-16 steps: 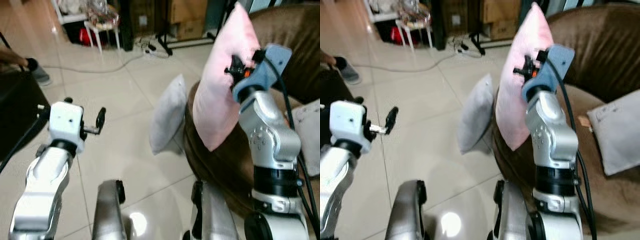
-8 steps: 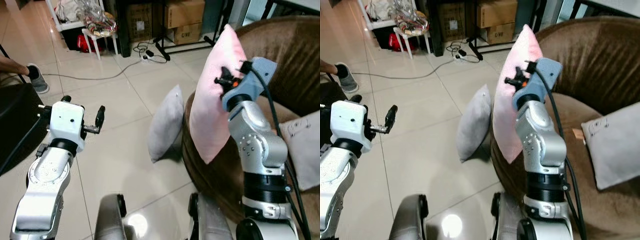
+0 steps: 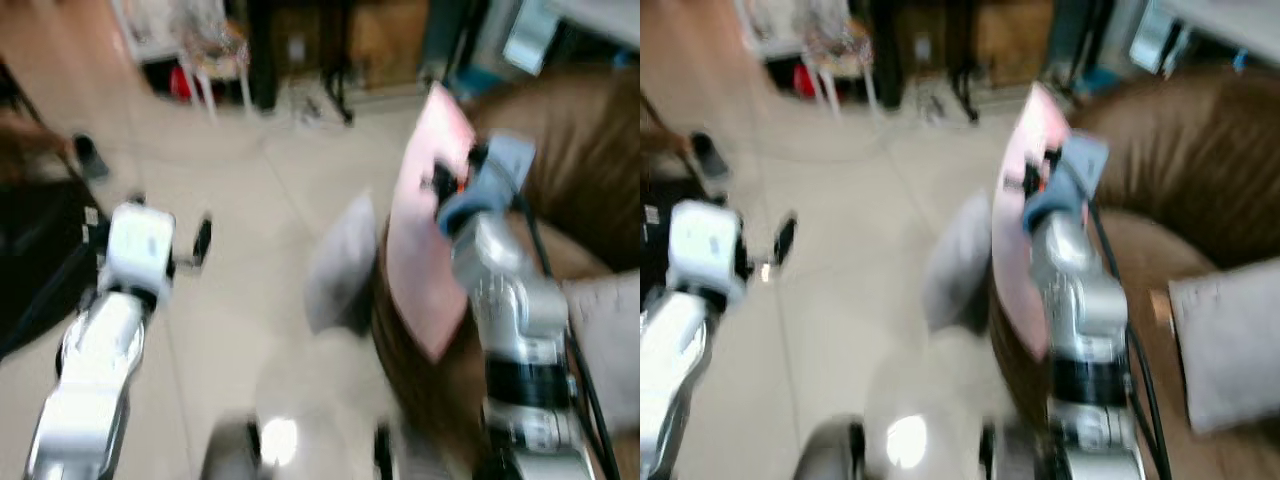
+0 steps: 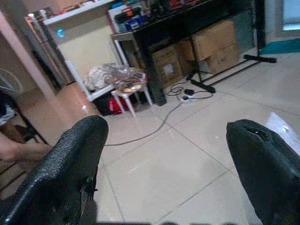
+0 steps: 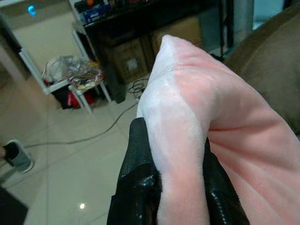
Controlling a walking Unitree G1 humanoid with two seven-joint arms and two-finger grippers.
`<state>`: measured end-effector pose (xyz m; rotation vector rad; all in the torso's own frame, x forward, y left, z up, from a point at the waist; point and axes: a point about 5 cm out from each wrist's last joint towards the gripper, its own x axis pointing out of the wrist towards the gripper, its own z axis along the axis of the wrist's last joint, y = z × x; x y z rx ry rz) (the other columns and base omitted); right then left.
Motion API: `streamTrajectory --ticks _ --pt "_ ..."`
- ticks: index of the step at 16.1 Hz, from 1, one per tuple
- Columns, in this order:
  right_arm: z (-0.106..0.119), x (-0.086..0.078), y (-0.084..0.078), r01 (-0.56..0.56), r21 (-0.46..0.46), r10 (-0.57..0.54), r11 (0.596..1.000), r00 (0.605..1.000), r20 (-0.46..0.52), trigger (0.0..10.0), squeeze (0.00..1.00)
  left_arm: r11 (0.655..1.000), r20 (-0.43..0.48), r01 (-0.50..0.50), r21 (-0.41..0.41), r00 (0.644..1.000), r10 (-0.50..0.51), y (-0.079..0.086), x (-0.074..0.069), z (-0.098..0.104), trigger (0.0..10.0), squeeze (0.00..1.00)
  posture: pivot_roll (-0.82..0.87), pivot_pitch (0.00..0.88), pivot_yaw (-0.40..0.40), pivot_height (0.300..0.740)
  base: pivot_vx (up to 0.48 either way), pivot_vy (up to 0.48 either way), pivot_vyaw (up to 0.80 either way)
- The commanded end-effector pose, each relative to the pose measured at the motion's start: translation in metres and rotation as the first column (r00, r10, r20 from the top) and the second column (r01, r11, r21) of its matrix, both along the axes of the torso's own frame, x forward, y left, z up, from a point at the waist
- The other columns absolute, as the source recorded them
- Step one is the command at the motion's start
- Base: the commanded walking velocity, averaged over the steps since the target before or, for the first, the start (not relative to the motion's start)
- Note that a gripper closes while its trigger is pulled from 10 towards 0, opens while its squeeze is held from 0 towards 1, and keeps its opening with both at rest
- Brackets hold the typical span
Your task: Move the pillow to the sofa from floor
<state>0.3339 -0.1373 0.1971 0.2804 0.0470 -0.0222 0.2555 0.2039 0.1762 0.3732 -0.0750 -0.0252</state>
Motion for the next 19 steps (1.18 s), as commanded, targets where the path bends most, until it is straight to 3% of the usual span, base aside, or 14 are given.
streamTrajectory --ticks 1,3,7,9,14,17,19 --pt "0.011 0.0 0.001 -0.01 0.001 0.01 1.0 0.999 0.047 10.0 0.0 1.0 0.01 0.003 0.014 1.0 -0.003 -0.001 0.002 0.001 10.0 0.35 -0.02 0.0 -0.025 0.71 0.0 0.0 0.0" --pt "0.012 -0.001 -0.002 0.003 0.0 -0.003 1.0 0.999 0.05 10.0 0.0 1.0 0.017 0.008 0.014 1.0 -0.008 -0.002 0.005 0.002 10.0 0.35 -0.03 0.0 -0.015 0.735 0.0 0.0 0.0" --pt "0.01 -0.003 -0.002 -0.006 0.026 0.005 1.0 0.999 0.046 10.0 0.0 1.0 0.014 0.014 0.013 1.0 -0.014 -0.004 0.004 0.0 10.0 0.35 -0.03 0.0 -0.015 0.74 0.0 0.0 0.0" --pt "0.02 -0.003 0.004 -0.038 -0.014 0.04 0.999 0.993 0.11 10.0 0.0 1.0 0.013 0.009 0.026 1.0 -0.009 -0.002 0.002 -0.002 10.0 0.35 -0.03 0.0 -0.017 0.74 0.0 0.0 0.0" --pt "0.023 -0.005 0.006 -0.058 0.055 0.049 0.997 0.987 0.15 10.0 0.0 0.999 0.012 0.01 0.04 1.0 -0.011 -0.003 0.0 -0.004 10.0 0.35 -0.03 0.0 -0.013 0.74 0.0 0.0 0.0" --pt "0.017 -0.008 0.007 -0.088 0.01 0.085 0.996 0.986 0.146 10.0 0.0 0.999 0.004 0.016 0.047 1.0 -0.016 -0.004 0.0 -0.008 10.0 0.34 -0.03 0.0 -0.008 0.74 0.0 0.0 0.0" --pt "0.01 -0.01 0.005 -0.094 0.026 0.09 0.995 0.989 0.12 10.0 0.0 0.999 0.009 0.013 0.046 1.0 -0.014 -0.005 0.002 -0.008 10.0 0.34 -0.03 0.0 -0.009 0.74 0.0 0.0 0.0"
